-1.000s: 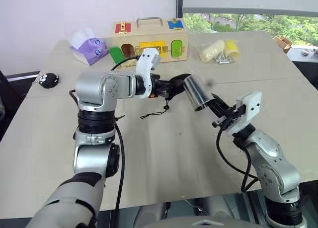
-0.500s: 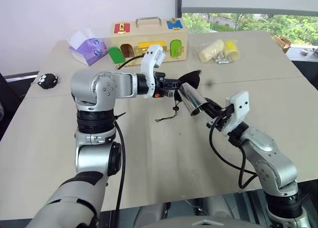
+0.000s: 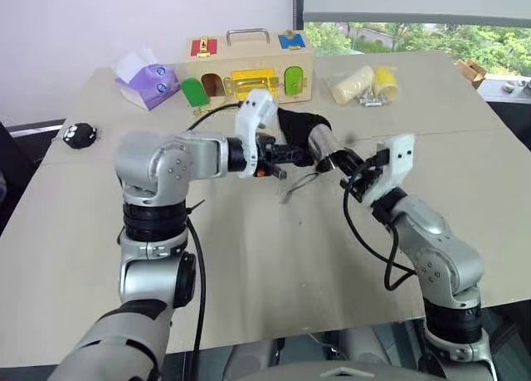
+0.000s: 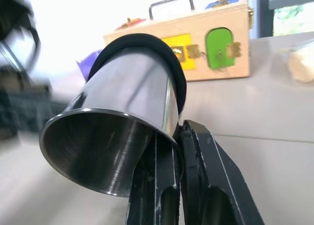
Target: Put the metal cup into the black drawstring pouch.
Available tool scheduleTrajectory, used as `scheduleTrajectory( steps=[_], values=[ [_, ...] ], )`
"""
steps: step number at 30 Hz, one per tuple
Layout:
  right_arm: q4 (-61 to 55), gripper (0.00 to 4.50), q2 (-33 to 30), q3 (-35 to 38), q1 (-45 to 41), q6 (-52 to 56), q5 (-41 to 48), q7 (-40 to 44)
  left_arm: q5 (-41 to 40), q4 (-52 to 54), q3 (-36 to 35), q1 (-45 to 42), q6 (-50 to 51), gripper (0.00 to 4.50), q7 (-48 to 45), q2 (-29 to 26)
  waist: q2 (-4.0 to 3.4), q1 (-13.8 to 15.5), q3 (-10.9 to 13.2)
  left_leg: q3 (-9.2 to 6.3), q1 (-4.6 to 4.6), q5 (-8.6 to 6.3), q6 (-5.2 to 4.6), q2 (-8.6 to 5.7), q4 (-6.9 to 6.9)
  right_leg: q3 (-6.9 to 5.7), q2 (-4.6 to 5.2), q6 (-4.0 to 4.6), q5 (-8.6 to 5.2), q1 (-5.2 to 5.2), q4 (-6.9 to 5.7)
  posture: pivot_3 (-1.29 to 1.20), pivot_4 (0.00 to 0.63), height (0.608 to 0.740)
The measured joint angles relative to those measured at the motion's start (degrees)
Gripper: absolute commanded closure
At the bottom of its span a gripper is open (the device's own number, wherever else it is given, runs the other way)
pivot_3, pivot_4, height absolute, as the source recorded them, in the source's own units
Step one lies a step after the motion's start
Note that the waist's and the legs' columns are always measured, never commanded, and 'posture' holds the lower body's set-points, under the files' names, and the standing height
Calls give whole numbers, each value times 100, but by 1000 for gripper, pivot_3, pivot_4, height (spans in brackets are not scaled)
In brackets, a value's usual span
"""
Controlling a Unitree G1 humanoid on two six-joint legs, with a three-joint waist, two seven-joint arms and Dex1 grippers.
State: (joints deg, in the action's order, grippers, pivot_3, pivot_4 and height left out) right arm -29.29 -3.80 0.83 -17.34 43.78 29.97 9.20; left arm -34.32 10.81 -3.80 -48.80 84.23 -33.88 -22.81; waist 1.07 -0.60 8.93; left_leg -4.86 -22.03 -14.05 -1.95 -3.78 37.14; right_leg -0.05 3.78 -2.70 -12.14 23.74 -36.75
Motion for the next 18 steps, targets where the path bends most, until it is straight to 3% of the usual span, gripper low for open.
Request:
scheduleTrajectory(
  steps=[4,7,10,14,18],
  values=[
    [62,4461,236,240,-269,504,409,-297,-65,102,40,4,-108,4500,-16,-52,-1,-7,0,2,1,0,0,-2,-3,1,14,0,0,1,1,0,150,740],
    [74,4461,-101,45,-421,689,251,-327,-72,97,96,38,-109,4500,-9,-74,-1,-9,1,3,1,0,0,-5,-4,-4,-1,0,0,2,1,0,150,740],
    [433,4461,-1117,-713,-495,404,-669,-148,-119,90,113,45,-159,4500,-24,-90,-1,-13,1,12,2,0,-1,-7,-4,-14,-4,-1,-1,1,2,0,150,740],
    [803,4461,-1857,-1563,-819,-240,-1722,152,-146,85,168,45,-238,4500,-19,-74,0,-43,3,22,2,0,0,-2,-5,-9,-7,-1,-1,7,1,0,150,740],
    [883,4461,-1793,-1685,-1172,-429,-2184,220,-186,87,162,47,-325,4500,2,-51,2,-36,4,15,1,0,1,3,-6,-4,-5,-1,-1,7,1,0,150,740]
  ],
)
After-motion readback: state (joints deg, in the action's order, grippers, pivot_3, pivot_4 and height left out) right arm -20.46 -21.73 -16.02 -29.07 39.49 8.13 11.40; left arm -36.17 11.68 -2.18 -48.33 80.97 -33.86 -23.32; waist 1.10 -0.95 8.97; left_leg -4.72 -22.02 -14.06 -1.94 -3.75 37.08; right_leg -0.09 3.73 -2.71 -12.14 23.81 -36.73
